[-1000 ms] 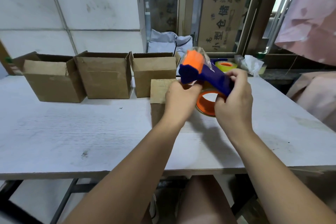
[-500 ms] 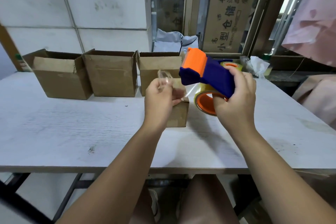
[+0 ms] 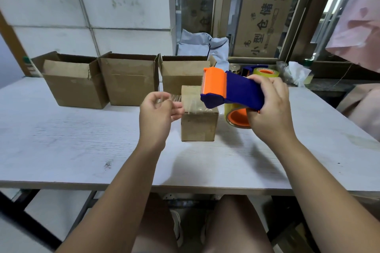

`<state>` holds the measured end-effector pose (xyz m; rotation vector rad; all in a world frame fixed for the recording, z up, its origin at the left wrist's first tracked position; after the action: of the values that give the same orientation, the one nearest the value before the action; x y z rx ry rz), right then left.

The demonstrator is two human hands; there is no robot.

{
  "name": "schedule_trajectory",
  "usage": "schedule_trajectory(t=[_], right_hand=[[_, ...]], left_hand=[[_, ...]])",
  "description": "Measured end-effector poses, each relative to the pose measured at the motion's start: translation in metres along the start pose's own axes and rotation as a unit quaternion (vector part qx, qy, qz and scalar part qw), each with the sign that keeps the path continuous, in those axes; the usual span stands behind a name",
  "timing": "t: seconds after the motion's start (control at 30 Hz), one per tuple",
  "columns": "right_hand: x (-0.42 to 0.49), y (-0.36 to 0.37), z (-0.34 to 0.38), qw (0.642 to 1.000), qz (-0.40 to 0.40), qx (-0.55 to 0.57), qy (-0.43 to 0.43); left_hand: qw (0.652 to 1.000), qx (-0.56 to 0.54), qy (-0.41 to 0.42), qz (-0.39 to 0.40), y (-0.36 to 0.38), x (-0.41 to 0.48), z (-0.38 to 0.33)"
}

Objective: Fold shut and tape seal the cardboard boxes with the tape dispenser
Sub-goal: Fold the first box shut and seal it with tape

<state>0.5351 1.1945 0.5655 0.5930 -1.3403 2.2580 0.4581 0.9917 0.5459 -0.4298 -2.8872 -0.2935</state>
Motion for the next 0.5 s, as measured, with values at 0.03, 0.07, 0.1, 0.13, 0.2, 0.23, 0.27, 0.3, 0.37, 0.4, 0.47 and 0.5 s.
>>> schedule_trajectory(t=[0.03,0.07,0.1,0.13,0.2,0.23,0.27,0.3,0.37,0.4,0.47,0.5], right_hand=[[0.001,-0.001,-0.002,1.000,0.003,0.005,0.000],[0.002,-0.001,-0.003,1.000,0.007,0.010,-0.001],[0.003,-0.001,-0.006,1.000,0.012,0.012,-0.003],[0.005,-0.001,-0.008,1.000,0.016,0.013,-0.004],[0.007,-0.001,-0.012,1.000,0.027,0.011,-0.003],[0.007,-0.001,-0.013,0.999,0.032,0.009,0.000],[0.007,-0.002,-0.014,0.999,0.034,0.008,0.002],[0.008,-0.002,-0.015,0.999,0.033,0.008,0.001],[0.008,-0.004,-0.018,1.000,0.027,0.015,0.000],[0.008,-0.005,-0.020,1.000,0.025,0.019,0.003],[0.008,-0.005,-0.026,0.999,0.024,0.028,0.019],[0.007,-0.005,-0.029,0.999,0.024,0.033,0.027]], left_hand=[[1.000,0.028,0.004,0.000,-0.001,-0.001,0.001],[0.998,0.057,0.009,0.000,-0.001,-0.003,0.002],[0.996,0.085,0.011,-0.001,-0.001,-0.004,0.004],[0.994,0.105,0.012,-0.002,-0.001,-0.004,0.005],[0.992,0.122,0.009,-0.002,-0.001,-0.004,0.008],[0.993,0.121,0.006,-0.003,-0.002,-0.003,0.008],[0.993,0.116,0.001,-0.004,-0.003,-0.002,0.009],[0.994,0.107,-0.004,-0.006,-0.003,-0.002,0.009],[0.995,0.102,-0.019,-0.013,-0.004,-0.002,0.009],[0.995,0.098,-0.028,-0.015,-0.005,-0.001,0.009],[0.996,0.073,-0.047,-0.006,-0.007,0.000,0.010],[0.997,0.064,-0.054,0.000,-0.008,0.000,0.010]])
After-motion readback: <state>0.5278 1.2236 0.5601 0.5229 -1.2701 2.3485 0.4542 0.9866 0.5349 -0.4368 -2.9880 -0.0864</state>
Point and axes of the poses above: each hand's wrist, its own x-axis towards the middle knuckle, its own y-axis out of the palm, z = x × y, the point moved 2 cm from there along x, towards the middle knuckle, and after that the axes turned 15 degrees about z, right-handed, at the moved point
